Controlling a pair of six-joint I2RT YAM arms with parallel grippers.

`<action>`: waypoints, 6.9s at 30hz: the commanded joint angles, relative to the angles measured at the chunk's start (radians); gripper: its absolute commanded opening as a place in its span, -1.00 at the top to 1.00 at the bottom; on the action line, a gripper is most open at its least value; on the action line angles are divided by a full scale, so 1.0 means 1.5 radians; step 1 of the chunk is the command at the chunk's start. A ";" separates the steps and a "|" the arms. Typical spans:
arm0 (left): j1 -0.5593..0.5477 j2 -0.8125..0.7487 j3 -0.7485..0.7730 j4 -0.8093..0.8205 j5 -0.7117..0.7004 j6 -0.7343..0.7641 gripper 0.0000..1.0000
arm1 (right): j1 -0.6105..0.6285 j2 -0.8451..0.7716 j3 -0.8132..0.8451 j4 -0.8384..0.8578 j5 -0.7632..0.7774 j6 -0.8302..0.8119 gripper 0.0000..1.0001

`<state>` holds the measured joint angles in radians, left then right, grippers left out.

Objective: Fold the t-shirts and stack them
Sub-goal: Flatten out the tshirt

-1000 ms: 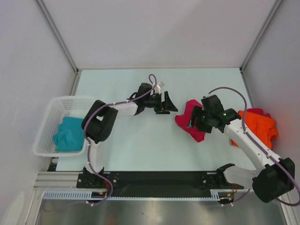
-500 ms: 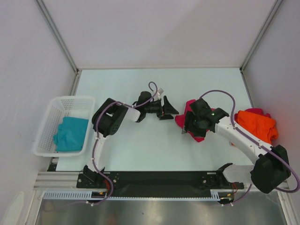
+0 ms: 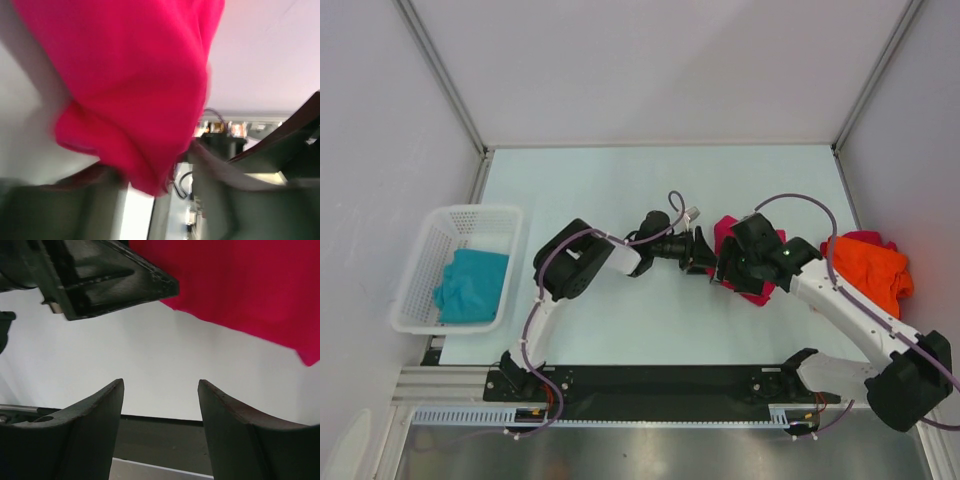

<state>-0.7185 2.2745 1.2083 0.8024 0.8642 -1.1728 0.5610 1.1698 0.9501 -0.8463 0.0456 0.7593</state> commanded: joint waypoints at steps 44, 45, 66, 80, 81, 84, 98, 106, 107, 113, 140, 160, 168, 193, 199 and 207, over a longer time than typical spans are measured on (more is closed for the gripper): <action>-0.015 -0.434 0.111 -0.728 -0.150 0.353 1.00 | 0.126 -0.061 -0.044 0.070 0.080 0.075 -0.32; -0.015 -0.445 0.106 -0.734 -0.161 0.357 1.00 | 0.126 -0.052 -0.042 0.073 0.082 0.068 -0.32; 0.008 -0.472 0.100 -0.795 -0.125 0.395 1.00 | 0.161 0.023 -0.005 0.151 0.049 0.030 1.00; 0.176 -0.637 0.201 -0.962 -0.121 0.452 1.00 | 0.265 0.053 0.346 -0.008 0.187 -0.024 1.00; 0.179 -0.644 0.214 -0.982 -0.119 0.459 1.00 | 0.278 0.053 0.369 -0.023 0.203 -0.022 1.00; 0.195 -0.669 0.238 -1.007 -0.109 0.466 0.98 | 0.344 0.039 0.431 -0.078 0.272 0.001 1.00; 0.232 -0.548 0.147 -0.942 -0.080 0.464 -0.31 | 0.331 -0.035 0.334 -0.106 0.301 0.049 1.00; 0.221 -0.464 -0.060 -0.773 -0.076 0.430 -0.63 | 0.307 -0.051 0.282 -0.095 0.270 0.056 1.00; 0.218 -0.456 -0.075 -0.761 -0.076 0.427 -0.62 | 0.307 -0.051 0.281 -0.096 0.267 0.056 1.00; 0.190 -0.417 -0.135 -0.716 -0.094 0.431 -0.63 | 0.303 -0.048 0.276 -0.095 0.266 0.056 1.00; 0.149 -0.535 -0.319 -0.675 -0.297 0.349 -0.48 | 0.259 -0.045 0.240 -0.072 0.226 0.037 1.00; 0.091 -0.560 -0.298 -0.680 -0.310 0.319 -0.43 | 0.241 -0.046 0.225 -0.060 0.209 0.032 1.00; 0.091 -0.579 -0.293 -0.692 -0.313 0.318 -0.43 | 0.240 -0.044 0.222 -0.052 0.206 0.032 1.00; 0.061 -0.541 -0.349 -0.619 -0.326 0.284 0.72 | 0.228 -0.030 0.213 -0.039 0.187 0.025 1.00; 0.059 -0.543 -0.348 -0.620 -0.328 0.284 0.99 | 0.226 -0.028 0.213 -0.039 0.186 0.024 1.00; 0.060 -0.582 -0.285 -0.702 -0.359 0.316 1.00 | 0.225 -0.029 0.213 -0.039 0.187 0.023 1.00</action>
<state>-0.6201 1.4597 0.6872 -0.1917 0.3630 -0.7391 0.9028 1.1294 1.2636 -0.9340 0.3229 0.8070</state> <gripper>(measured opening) 0.005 0.035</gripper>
